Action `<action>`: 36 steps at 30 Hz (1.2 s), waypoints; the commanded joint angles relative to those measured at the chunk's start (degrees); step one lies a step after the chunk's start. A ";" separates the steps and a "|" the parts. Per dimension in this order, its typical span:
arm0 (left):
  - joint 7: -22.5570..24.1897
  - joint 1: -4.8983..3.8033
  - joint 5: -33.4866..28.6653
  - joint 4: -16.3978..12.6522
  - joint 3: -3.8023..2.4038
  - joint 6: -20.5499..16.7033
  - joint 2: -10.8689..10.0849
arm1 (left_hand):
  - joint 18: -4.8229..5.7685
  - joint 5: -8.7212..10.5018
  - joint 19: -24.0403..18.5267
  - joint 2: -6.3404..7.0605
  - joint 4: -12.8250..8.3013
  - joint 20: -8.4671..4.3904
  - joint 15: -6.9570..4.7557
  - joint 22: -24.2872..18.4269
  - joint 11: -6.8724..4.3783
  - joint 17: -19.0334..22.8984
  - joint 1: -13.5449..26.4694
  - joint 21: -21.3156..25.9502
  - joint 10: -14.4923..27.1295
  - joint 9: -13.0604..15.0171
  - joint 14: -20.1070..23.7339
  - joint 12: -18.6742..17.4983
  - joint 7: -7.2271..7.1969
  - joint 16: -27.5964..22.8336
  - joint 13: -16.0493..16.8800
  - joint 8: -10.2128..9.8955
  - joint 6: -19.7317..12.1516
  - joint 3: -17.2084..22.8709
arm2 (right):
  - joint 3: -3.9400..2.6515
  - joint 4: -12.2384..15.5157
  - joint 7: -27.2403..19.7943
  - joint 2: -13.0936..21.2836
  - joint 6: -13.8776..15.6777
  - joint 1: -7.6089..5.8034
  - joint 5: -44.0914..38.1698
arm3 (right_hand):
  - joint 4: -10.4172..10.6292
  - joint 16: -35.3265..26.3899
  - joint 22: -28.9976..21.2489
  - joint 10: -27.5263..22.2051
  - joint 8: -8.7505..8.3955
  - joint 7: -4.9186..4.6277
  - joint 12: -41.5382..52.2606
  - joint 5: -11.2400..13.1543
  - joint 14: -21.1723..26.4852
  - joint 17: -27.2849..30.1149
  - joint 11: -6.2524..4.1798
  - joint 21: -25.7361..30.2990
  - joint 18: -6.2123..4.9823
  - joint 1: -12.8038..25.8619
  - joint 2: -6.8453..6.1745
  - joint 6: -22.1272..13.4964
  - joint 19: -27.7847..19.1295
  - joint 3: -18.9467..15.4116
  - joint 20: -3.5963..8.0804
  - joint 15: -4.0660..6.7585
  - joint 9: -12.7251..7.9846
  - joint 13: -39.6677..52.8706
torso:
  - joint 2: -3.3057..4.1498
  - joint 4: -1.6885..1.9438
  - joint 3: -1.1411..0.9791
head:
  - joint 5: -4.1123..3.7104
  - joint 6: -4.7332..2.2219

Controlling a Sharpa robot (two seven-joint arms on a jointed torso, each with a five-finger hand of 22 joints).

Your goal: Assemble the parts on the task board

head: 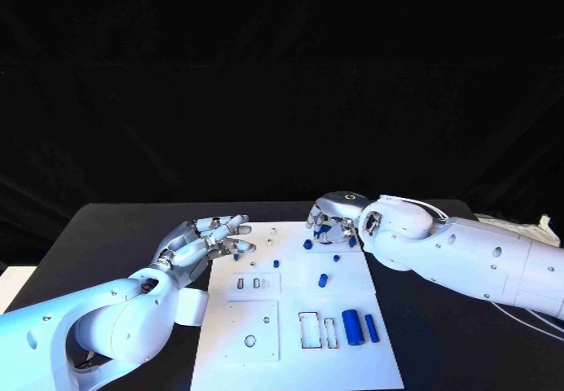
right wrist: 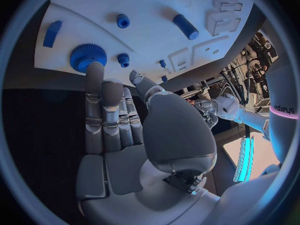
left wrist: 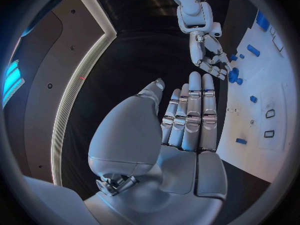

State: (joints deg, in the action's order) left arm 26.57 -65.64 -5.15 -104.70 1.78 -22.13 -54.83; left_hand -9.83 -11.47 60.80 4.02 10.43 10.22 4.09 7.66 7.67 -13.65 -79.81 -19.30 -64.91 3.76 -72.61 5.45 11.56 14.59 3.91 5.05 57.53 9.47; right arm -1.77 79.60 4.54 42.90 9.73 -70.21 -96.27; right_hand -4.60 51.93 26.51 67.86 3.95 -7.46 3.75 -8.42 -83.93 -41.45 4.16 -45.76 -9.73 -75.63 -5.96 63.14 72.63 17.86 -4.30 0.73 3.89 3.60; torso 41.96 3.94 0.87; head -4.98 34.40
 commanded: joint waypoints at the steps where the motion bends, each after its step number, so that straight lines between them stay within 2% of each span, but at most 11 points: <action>1: -0.01 -0.10 -0.37 -0.44 -0.08 1.06 -0.18 | -0.50 0.24 -0.29 0.15 -0.11 0.04 0.09 -0.06 0.32 -0.10 0.61 0.35 0.16 -0.05 0.50 -0.38 0.28 -0.26 -0.09 -0.27 -0.24 -0.24 | -0.02 -0.27 1.72 -0.40 -3.50 -0.05 -4.19 | 1.02 4.48 5.01 -0.61 -0.25 0.00 -0.17 0.21 -2.64 -4.54 0.25 -4.40 0.58 -0.23 -0.67 -0.40 0.78 0.44 -0.05 -0.33 0.11 -0.02 | 0.72 0.41 0.01 | -0.09 -0.14; 3: -0.05 -0.11 -0.37 -0.52 -0.09 1.01 -0.29 | -0.50 0.24 -0.29 0.15 -0.11 0.04 0.09 -0.06 0.32 -0.10 0.61 0.35 0.16 -0.05 0.50 -0.38 0.28 -0.26 -0.09 -0.27 -0.24 -0.24 | -0.01 -0.45 1.56 -0.65 -3.71 -0.05 -4.41 | 1.95 7.33 8.22 -0.62 -0.23 -0.03 -0.16 0.22 -2.34 -7.23 0.21 -7.43 0.88 -0.62 -1.18 -0.40 0.76 0.98 -0.14 -0.43 0.13 -0.02 | 0.88 0.47 0.00 | -0.14 -0.20; 13: -0.28 -0.13 -0.38 -0.56 -0.10 0.99 -0.32 | -0.51 0.25 -0.32 0.14 -0.12 0.07 0.12 -0.09 0.37 -0.19 0.68 0.38 0.25 -0.05 0.50 -0.45 0.33 -0.28 -0.09 -0.35 -0.32 -0.29 | 0.00 -1.01 1.18 -1.31 -4.36 -0.03 -4.89 | 3.48 13.15 15.84 -0.64 -0.24 -0.10 -0.17 0.12 -2.58 -13.33 0.33 -13.79 1.83 -1.25 -1.57 -0.39 1.92 1.97 -0.33 -0.41 0.16 -0.03 | 1.45 0.73 -0.01 | -0.42 -0.47; 23: -0.65 -0.15 -0.38 -0.64 -0.10 0.71 -0.44 | -0.53 0.24 -0.32 0.12 -0.18 0.09 0.13 -0.11 0.41 -0.28 0.66 0.39 0.35 -0.05 0.49 -0.53 0.37 -0.29 -0.10 -0.43 -0.42 -0.29 | 0.01 -1.66 0.87 -1.85 -5.24 -0.03 -4.99 | 4.50 16.72 20.82 -0.07 -0.17 -0.05 -0.14 0.10 -2.74 -17.04 0.28 -17.86 2.46 -1.89 -1.40 0.01 2.80 3.17 -0.42 -0.41 0.23 -0.01 | 1.70 0.96 0.00 | -0.39 -0.52; 36: -0.95 -0.17 -0.38 -0.68 -0.11 0.52 -0.59 | -0.54 0.23 -0.31 0.10 -0.24 0.11 0.14 -0.13 0.43 -0.35 0.62 0.40 0.41 -0.05 0.46 -0.58 0.40 -0.30 -0.10 -0.49 -0.48 -0.29 | 0.10 -2.70 0.50 -2.62 -7.04 0.07 -5.00 | 5.46 19.33 24.88 0.86 -0.04 0.07 -0.11 0.47 -2.82 -19.69 0.08 -21.12 2.98 -2.26 -1.10 0.93 3.57 4.46 -0.41 -0.30 0.37 0.01 | 2.02 0.96 0.05 | -0.22 -0.29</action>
State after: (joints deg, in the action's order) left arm 25.56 -65.74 -5.43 -105.19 1.72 -22.18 -55.44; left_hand -9.82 -11.47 60.79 4.24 10.27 10.22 4.23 7.62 7.87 -13.89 -79.59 -19.30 -64.71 3.78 -72.47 5.11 11.77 14.59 3.87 4.82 57.32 9.32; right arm -1.69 76.98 5.29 40.38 4.47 -70.18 -100.35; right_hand 0.74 71.05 51.27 68.21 3.95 -7.34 3.76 -8.18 -83.92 -61.06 4.21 -66.64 -7.49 -77.23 -7.09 63.70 75.74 22.16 -4.62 0.73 4.19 3.58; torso 43.88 4.89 0.90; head -5.22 34.07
